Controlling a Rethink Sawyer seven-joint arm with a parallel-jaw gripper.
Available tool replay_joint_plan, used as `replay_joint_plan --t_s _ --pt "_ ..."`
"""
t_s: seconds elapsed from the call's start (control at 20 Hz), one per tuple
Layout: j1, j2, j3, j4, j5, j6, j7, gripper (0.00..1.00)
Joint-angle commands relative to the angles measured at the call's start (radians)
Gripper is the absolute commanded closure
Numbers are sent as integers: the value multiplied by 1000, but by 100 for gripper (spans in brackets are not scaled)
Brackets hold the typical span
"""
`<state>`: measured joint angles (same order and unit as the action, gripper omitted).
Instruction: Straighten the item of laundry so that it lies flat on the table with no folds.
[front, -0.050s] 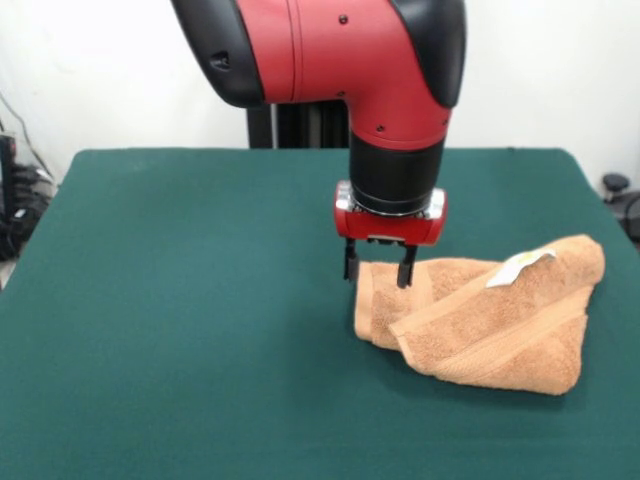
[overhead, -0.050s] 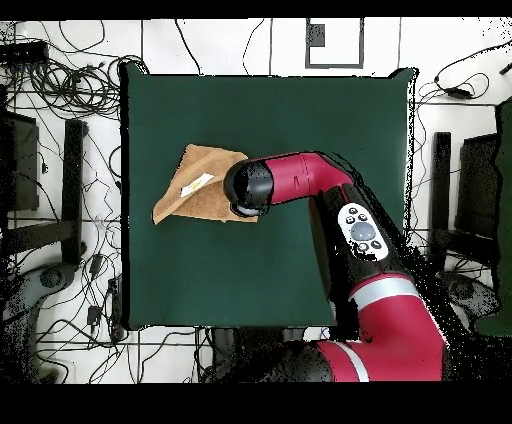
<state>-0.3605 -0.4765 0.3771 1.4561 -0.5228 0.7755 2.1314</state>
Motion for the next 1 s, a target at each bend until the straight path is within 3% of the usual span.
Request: replay_joint_plan --t_s 0.05,1.0 --pt "5 -4 54 -7 -57 -39 -159 0" --pt "-14 -3 53 -1 -69 -48 -180 0"
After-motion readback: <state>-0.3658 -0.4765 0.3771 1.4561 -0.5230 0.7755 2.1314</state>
